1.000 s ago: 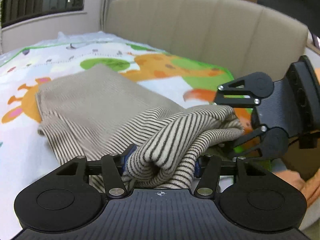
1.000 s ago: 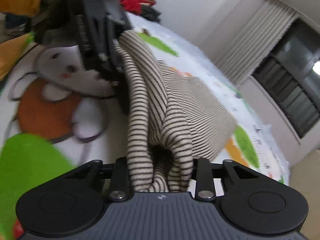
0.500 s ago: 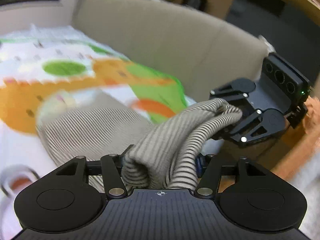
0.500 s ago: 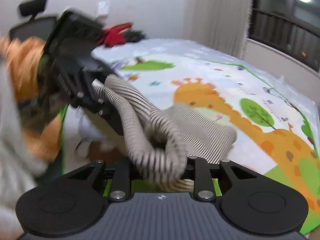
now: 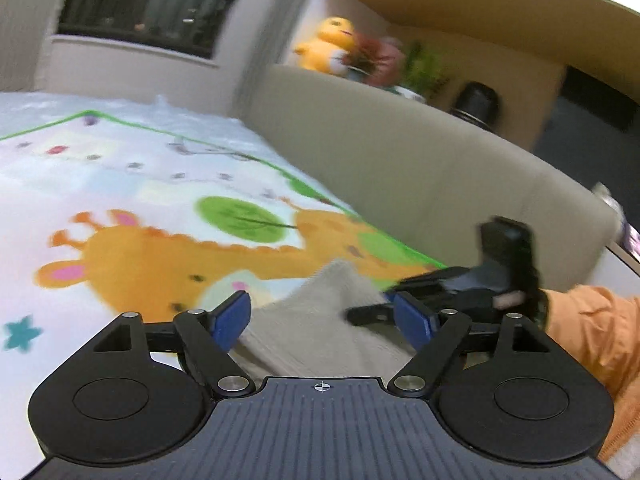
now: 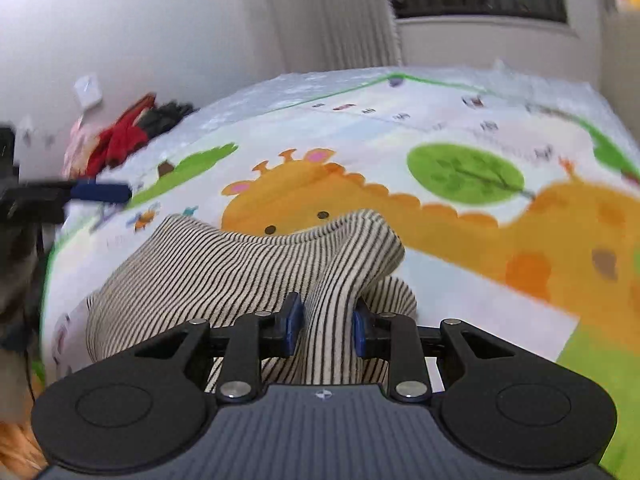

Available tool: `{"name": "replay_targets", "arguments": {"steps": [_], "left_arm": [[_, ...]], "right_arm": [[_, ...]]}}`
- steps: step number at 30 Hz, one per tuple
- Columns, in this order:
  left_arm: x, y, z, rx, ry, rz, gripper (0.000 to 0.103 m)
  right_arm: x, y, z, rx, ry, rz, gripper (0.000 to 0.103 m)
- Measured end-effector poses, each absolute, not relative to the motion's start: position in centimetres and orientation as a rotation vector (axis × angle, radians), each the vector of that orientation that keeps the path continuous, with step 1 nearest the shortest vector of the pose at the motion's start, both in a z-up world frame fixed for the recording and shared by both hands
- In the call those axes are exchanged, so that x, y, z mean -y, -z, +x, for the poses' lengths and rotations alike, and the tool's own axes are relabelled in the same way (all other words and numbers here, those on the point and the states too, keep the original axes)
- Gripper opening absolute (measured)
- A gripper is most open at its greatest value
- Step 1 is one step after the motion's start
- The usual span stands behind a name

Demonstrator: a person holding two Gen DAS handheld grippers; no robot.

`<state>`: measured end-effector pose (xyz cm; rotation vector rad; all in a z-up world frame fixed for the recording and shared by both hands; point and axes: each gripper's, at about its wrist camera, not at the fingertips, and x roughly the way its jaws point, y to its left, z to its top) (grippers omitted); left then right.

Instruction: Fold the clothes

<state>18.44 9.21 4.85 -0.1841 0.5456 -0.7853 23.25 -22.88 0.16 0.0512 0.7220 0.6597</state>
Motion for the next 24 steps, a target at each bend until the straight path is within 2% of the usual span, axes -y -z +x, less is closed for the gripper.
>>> {"name": "replay_targets", "arguments": {"steps": [2,6,8,12,14,15,20,24], "left_arm": [[-7.2,-4.5,18.8,-0.542,0.837,-0.162,0.091],[-3.9,-1.7,20.4,-0.624,0.828,-0.162,0.092],[-3.3,0.0,21.3,-0.666,0.796,-0.16,0.092],[-3.8,1.3,22.1,-0.688,0.762,-0.168,0.092],[-4.0,1.6,22.3,-0.701,0.74,-0.165,0.092],[-4.1,1.7,22.3,-0.705,0.73,-0.161,0.093],[-3.9,1.7,21.8,-0.707,0.712,-0.133,0.096],[-3.5,1.8,21.9,-0.711,0.706,-0.123,0.098]], "right_arm": [[23.7,0.5,22.8,-0.736,-0.636,0.114,0.029],[25.2,1.4,21.2,-0.736,-0.572,0.159,0.035],[25.7,1.6,20.4,-0.732,-0.526,0.168,0.053],[26.3,1.1,18.1,-0.693,-0.465,0.157,0.069],[26.3,0.6,16.7,-0.663,-0.448,0.153,0.096],[26.3,0.3,16.0,-0.645,-0.445,0.155,0.101],[26.7,-0.1,12.6,-0.601,-0.462,0.289,0.103],[26.7,1.9,11.8,-0.667,-0.432,0.422,0.103]]}}
